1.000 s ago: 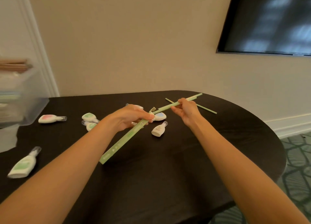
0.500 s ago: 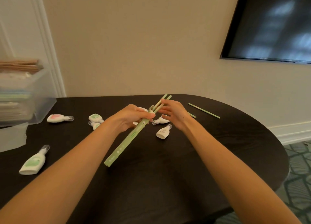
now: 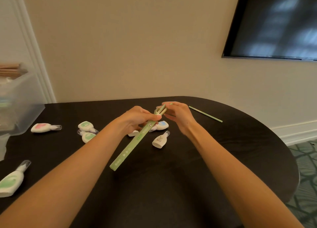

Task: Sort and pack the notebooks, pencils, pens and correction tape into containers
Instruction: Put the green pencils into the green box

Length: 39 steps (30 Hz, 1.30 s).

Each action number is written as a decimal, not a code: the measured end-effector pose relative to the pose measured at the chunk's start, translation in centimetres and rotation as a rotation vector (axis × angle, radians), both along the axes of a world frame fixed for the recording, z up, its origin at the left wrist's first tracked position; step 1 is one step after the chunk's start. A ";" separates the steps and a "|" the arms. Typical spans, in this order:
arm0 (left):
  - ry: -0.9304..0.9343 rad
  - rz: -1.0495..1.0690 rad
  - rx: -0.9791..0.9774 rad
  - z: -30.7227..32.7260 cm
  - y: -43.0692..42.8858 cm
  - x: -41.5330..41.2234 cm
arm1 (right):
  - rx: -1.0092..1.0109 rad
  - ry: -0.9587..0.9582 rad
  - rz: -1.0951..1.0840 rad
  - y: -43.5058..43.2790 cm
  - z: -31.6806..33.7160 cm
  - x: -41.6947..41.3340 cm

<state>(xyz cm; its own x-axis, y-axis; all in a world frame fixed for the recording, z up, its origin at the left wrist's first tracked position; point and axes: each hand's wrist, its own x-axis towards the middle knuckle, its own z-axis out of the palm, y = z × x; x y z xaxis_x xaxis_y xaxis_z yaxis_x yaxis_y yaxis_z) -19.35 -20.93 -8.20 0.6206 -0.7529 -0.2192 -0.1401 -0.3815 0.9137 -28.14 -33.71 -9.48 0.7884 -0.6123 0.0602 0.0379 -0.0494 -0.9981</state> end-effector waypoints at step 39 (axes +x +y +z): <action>-0.033 -0.021 0.058 -1.0 -16.8 3.7 | -0.978 1.045 -0.209 -22.4 -5.3 0.0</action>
